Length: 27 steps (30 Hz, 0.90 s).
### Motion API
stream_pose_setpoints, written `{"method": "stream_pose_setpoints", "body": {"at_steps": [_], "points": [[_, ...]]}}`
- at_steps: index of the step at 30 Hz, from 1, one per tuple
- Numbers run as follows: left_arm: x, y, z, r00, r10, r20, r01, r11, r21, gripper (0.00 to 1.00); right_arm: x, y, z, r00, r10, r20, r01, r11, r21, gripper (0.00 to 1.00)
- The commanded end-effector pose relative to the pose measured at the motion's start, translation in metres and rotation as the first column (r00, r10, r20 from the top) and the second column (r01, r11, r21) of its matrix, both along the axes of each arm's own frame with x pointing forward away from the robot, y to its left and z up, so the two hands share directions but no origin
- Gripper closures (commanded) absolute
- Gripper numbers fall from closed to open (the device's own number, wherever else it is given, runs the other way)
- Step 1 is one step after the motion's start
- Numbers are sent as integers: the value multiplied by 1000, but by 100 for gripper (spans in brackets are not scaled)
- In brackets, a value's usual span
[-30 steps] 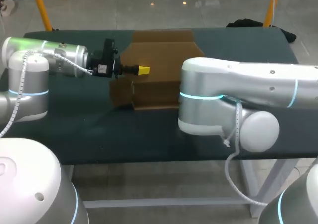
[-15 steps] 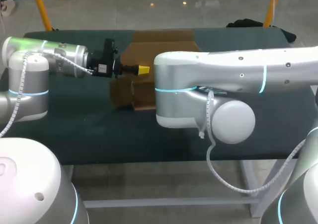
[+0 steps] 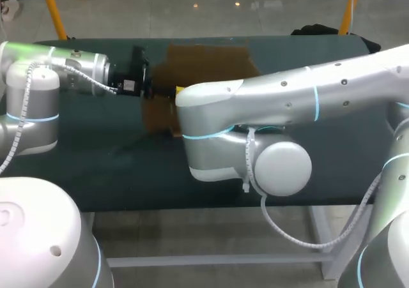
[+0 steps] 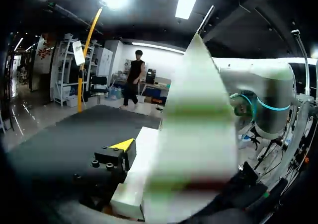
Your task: Assemble the packaging by folding the flat box into shape, placing the metal phone stand inside, and closing the box properly
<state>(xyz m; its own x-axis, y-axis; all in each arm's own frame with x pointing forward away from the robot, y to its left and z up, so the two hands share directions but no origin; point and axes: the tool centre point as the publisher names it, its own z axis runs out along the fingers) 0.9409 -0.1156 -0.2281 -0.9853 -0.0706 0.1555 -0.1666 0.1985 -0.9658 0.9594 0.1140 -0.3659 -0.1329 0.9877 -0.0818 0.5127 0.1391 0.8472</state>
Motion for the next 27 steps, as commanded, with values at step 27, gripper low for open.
{"method": "stream_pose_setpoints", "body": {"at_steps": [27], "points": [[-47, 95, 28, 933, 276, 233, -320, 931, 176, 0, 0, -7, 8, 954, 300, 15, -296, 929, 223, 100]]}}
